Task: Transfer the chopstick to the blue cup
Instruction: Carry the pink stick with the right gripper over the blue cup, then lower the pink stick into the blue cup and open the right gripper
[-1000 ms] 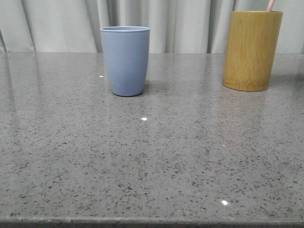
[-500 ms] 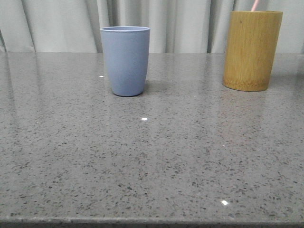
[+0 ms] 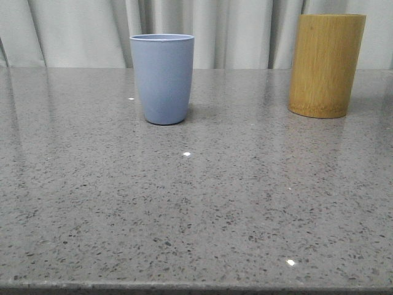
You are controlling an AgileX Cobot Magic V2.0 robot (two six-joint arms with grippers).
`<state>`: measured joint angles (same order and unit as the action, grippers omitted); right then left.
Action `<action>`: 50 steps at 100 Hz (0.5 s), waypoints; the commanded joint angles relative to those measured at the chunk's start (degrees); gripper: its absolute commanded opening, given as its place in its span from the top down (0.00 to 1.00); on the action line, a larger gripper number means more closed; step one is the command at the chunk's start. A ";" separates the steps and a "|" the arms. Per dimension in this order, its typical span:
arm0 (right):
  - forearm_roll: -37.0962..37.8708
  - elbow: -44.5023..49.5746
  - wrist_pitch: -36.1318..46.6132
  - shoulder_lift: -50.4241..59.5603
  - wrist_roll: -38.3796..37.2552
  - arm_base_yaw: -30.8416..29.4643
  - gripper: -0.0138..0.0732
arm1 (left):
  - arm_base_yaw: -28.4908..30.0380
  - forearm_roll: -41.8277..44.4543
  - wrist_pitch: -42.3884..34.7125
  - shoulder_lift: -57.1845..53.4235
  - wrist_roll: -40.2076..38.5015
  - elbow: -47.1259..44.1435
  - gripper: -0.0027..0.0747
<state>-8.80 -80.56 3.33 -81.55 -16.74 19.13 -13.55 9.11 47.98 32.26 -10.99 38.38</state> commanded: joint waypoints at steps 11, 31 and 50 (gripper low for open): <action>0.21 -2.28 9.42 -1.79 0.19 6.14 0.92 | 0.13 0.61 -4.20 0.09 -0.67 1.41 0.27; 0.21 -2.28 13.53 -6.92 0.19 9.86 0.92 | 0.13 0.61 -3.93 0.09 -0.67 1.41 0.27; 0.21 -2.28 15.44 -10.42 0.19 12.09 0.92 | 0.13 0.61 -3.45 0.09 -0.67 1.41 0.27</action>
<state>-8.80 -80.68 12.71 -93.38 -16.74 30.44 -13.55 9.11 47.98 32.26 -10.99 38.38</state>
